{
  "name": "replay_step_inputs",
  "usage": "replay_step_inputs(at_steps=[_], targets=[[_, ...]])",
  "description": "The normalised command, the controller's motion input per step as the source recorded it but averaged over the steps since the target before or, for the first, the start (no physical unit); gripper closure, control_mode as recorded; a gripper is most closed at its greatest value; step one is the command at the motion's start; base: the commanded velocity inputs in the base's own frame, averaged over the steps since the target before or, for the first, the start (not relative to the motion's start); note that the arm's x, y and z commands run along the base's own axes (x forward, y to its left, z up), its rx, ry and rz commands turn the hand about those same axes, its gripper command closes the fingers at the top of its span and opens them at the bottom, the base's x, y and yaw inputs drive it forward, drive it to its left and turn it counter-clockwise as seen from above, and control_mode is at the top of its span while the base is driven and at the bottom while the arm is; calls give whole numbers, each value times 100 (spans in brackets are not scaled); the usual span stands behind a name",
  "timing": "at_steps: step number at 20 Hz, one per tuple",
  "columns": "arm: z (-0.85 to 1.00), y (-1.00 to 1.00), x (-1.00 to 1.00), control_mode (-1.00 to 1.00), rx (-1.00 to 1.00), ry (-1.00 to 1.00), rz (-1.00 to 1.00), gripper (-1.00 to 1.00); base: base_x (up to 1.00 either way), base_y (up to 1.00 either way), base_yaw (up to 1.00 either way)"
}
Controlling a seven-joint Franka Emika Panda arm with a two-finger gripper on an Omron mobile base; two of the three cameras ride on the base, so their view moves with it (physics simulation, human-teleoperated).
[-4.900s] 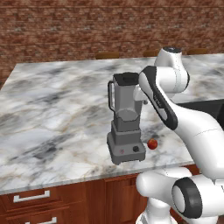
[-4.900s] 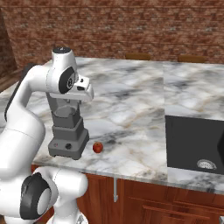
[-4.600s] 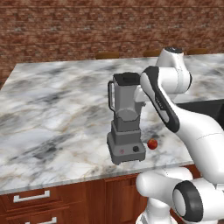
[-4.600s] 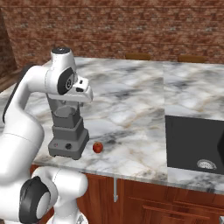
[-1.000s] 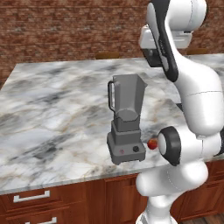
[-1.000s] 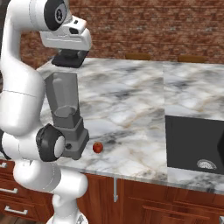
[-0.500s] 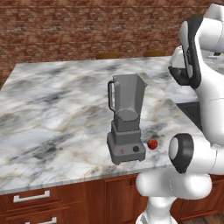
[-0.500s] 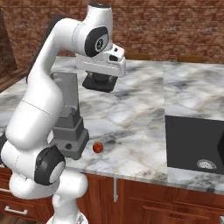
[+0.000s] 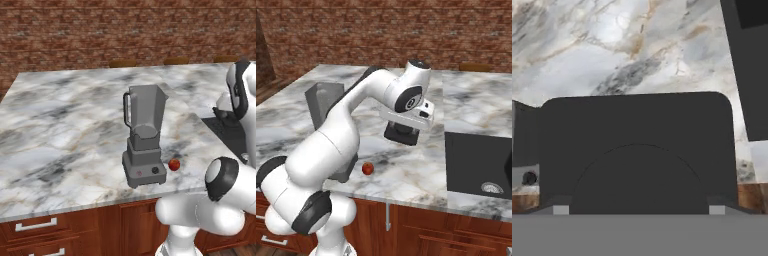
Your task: Open the blender lid, put the apple in the blender, close the lid, and start the blender.
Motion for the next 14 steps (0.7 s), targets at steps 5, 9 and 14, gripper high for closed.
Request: replay_step_inputs(at_steps=[5, 9, 14], targets=[[-100, -93, 48, -100, 0, 19, 0, 100, 0, 0, 0], [-100, -56, 48, -100, 0, 13, 0, 100, 0, 0, 0], [-100, 16, 35, -100, 0, 6, 0, 100, 0, 0, 0]])
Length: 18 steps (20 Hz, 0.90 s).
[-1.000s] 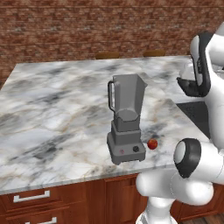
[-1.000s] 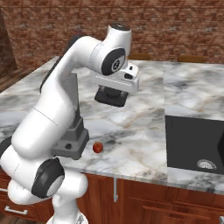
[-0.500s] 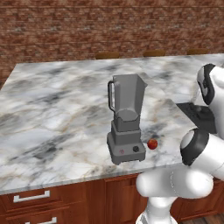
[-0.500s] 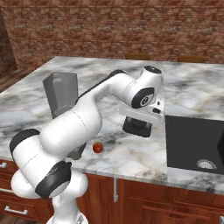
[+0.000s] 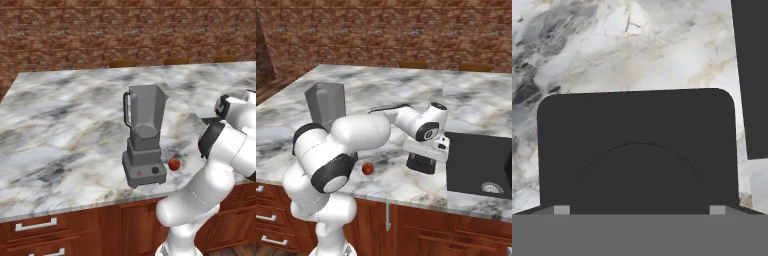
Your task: Open the blender lid, put the apple in the blender, close the lid, and start the blender.
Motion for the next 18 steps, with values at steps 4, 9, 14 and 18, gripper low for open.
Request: replay_step_inputs(at_steps=[4, 9, 14, 18], targets=[[-91, 24, 44, -100, 0, 0, 0, 100, 0, 0, 0], [-43, -5, 65, -100, 0, 0, 0, 100, 0, 0, 0], [-49, 2, 49, -100, 0, 0, 0, 100, 0, 0, 0], [-41, 3, 16, -100, 0, 0, 0, -100, 0, 0, 0]])
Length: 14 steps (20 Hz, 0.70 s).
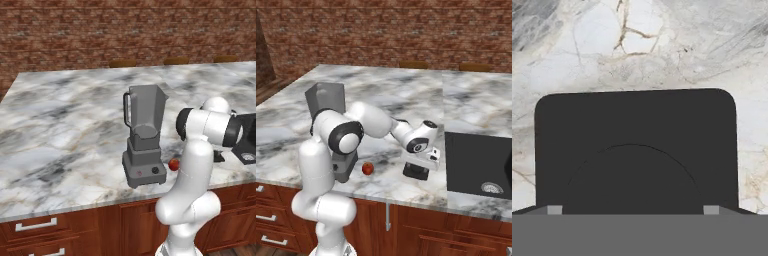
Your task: Open the blender lid, put the apple in the blender, close the lid, and start the blender.
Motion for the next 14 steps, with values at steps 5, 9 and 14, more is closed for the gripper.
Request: replay_step_inputs(at_steps=[5, 9, 14], targets=[[11, 9, -4, -100, 0, 1, -1, -100, 0, 0, 0], [71, 20, -15, -100, -4, 0, 0, -100, 0, 0, 0], [54, 56, -15, -100, -7, 0, 0, -100, 0, 0, 0]])
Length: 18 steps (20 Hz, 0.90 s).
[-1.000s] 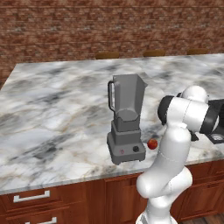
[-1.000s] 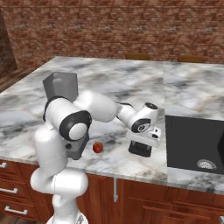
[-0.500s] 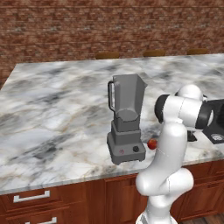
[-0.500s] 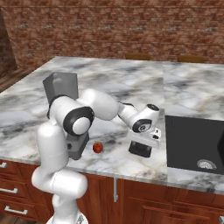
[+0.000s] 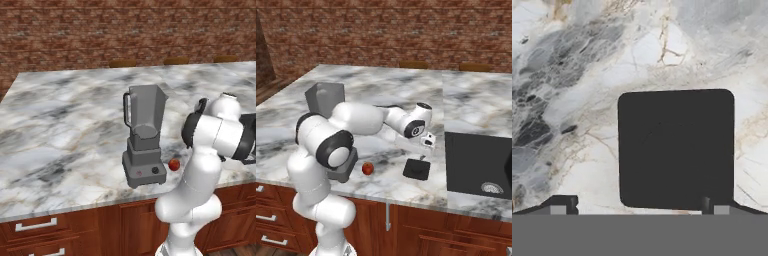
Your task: Open the blender lid, put the apple in the blender, close the lid, and start the blender.
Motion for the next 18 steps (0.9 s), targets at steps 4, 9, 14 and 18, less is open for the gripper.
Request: replay_step_inputs(at_steps=[4, 9, 14, 18], targets=[[6, 100, -43, -100, -4, 6, 1, -100, 0, 0, 0], [-5, 77, -53, -100, 0, 1, 5, -100, 0, 0, 0], [0, 47, -37, -100, 1, 0, 7, -100, 0, 0, 0], [0, 45, -24, -100, 3, 0, 6, -100, 0, 0, 0]])
